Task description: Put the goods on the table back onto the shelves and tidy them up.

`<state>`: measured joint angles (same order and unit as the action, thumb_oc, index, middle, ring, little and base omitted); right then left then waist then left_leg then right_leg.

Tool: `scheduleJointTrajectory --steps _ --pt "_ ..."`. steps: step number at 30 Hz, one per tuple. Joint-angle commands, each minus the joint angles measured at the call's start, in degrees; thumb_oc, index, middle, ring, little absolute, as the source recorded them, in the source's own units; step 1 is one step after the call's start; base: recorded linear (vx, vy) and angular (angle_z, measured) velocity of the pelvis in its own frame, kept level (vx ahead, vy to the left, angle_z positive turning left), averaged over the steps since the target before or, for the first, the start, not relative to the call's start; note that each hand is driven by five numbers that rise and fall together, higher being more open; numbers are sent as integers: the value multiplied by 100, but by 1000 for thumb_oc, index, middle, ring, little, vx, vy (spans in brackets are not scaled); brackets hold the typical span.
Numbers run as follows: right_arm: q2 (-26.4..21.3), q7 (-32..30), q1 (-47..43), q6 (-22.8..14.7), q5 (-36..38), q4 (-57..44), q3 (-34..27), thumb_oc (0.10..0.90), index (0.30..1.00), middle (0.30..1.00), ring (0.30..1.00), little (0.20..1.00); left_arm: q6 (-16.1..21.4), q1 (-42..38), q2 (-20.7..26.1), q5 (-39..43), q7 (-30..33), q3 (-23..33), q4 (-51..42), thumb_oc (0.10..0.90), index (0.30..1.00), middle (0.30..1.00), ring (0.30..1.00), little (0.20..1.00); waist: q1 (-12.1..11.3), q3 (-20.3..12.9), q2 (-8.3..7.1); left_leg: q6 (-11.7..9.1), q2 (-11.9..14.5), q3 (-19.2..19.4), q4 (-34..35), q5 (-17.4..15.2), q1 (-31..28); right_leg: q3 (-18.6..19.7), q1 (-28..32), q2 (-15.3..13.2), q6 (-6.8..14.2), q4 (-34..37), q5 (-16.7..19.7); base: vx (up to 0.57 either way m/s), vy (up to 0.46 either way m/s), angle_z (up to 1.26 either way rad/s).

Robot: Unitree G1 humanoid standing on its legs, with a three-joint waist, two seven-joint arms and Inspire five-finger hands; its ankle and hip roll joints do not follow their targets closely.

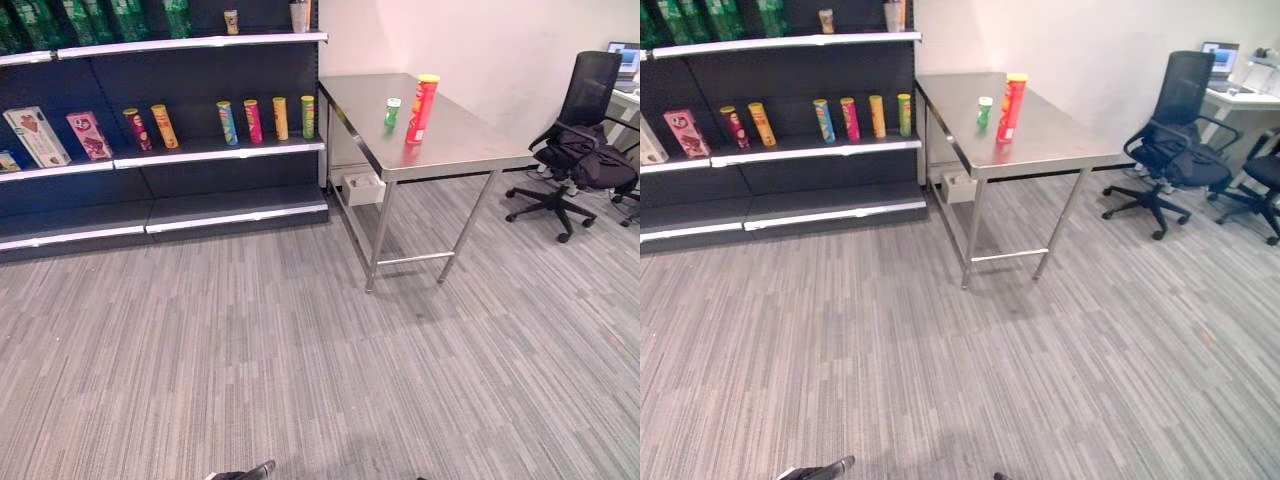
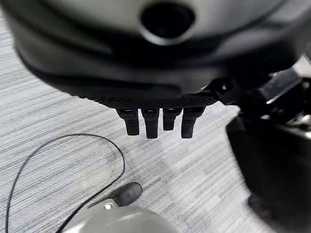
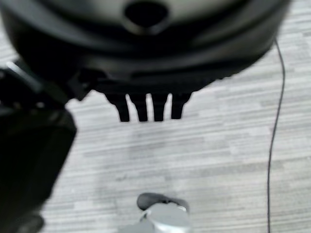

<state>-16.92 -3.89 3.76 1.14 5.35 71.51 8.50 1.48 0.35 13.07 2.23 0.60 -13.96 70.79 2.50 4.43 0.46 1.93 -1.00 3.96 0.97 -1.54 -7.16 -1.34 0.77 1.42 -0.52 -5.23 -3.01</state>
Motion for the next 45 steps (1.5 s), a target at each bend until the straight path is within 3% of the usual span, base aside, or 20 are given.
scheduleJointTrajectory --steps 1,15,18,21,26,29,31,33,34,35,37,38,41,45 --pt "-225 -98 -285 -179 153 4 55 800 900 900 900 900 239 -347 98 59 47 46 -119 800 900 900 900 900 44 35 -133 -369 -92 -396 403 -93 -88 311 451 -87 674 801 360 0 0 0" --pt "-183 -212 -240 -221 209 -57 12 800 900 900 900 900 234 -288 38 366 193 290 -22 800 900 900 900 900 12 21 -161 -388 -73 -449 403 -99 -111 275 518 -66 661 858 340 2 -4 0" --pt "-119 -243 -211 -247 303 -118 -34 800 900 900 900 900 291 -267 -56 948 159 501 -225 800 900 900 900 900 4 40 -159 -392 -64 -500 403 -96 -118 268 516 -51 641 821 296 34 -62 2" --pt "-109 -237 -216 -237 273 -199 27 800 900 900 900 900 304 -308 -53 984 179 458 -373 800 900 900 900 900 -8 101 -161 -394 -42 -537 397 -82 -96 283 444 -30 619 738 259 9 -75 6" --pt "-168 -294 -294 -294 437 -411 25 800 900 900 900 900 340 -386 2 1309 221 522 -588 800 900 900 900 900 -25 317 -186 -411 -68 -620 -264 -249 339 390 177 37 538 501 199 -16 -93 -1" --pt "-189 -277 -234 -347 601 -575 -49 800 900 900 900 900 335 -392 46 1366 185 556 -644 800 900 900 900 900 -37 500 -229 -493 -166 -621 -1274 -383 888 430 100 39 427 318 109 -2 -88 18" --pt "-209 -384 -262 -470 1158 -899 -328 800 900 900 900 900 398 -447 -3 1600 299 537 -805 800 900 900 900 900 -11 718 -296 -491 -313 -655 -2163 -259 1617 403 16 -79 367 214 90 13 -69 14" --pt "-202 -391 -224 -482 1157 -1062 -316 800 900 900 900 900 429 -395 -50 1687 298 572 -900 800 900 900 900 900 -48 645 -209 -422 -408 -741 -1649 -283 1658 413 7 -11 393 242 12 258 3 12" --pt "-280 -355 -260 -453 938 -1160 -172 800 900 900 900 900 430 -335 -70 1619 280 531 -930 800 900 900 900 900 -154 620 -104 -473 -341 -858 -849 242 1864 462 130 136 411 328 -70 279 18 18" --pt "-281 -355 -256 -452 937 -1161 -172 800 900 900 900 900 431 -331 -71 1617 281 531 -931 800 900 900 900 900 -153 630 -117 -471 -353 -856 -793 263 1814 464 154 122 412 329 -84 312 4 15" --pt "-373 -401 -506 -430 695 -998 -4 800 900 900 900 900 420 -379 -26 1371 264 488 -760 800 900 900 900 900 -369 612 -74 -578 -221 -660 402 720 2262 680 607 242 377 448 -382 441 14 23" --pt "-373 -401 -505 -430 694 -998 -4 800 900 900 900 900 421 -379 -26 1370 263 488 -759 800 900 900 900 900 -372 616 -76 -577 -222 -656 402 718 2256 684 612 240 377 449 -383 430 39 -1" --pt "-324 -367 -422 -391 526 -872 -4 800 900 900 900 900 419 -281 -80 1172 272 519 -563 800 900 900 900 900 -368 430 9 -619 -166 -707 403 1141 1979 854 944 170 416 459 -596 344 112 -59" --pt "-264 -192 -407 -271 234 -494 57 800 900 900 900 900 365 -242 -71 805 239 475 -335 800 900 900 900 900 -421 152 -106 -454 -254 -511 329 917 1548 1107 1010 -394 744 -6 -458 455 153 -76"
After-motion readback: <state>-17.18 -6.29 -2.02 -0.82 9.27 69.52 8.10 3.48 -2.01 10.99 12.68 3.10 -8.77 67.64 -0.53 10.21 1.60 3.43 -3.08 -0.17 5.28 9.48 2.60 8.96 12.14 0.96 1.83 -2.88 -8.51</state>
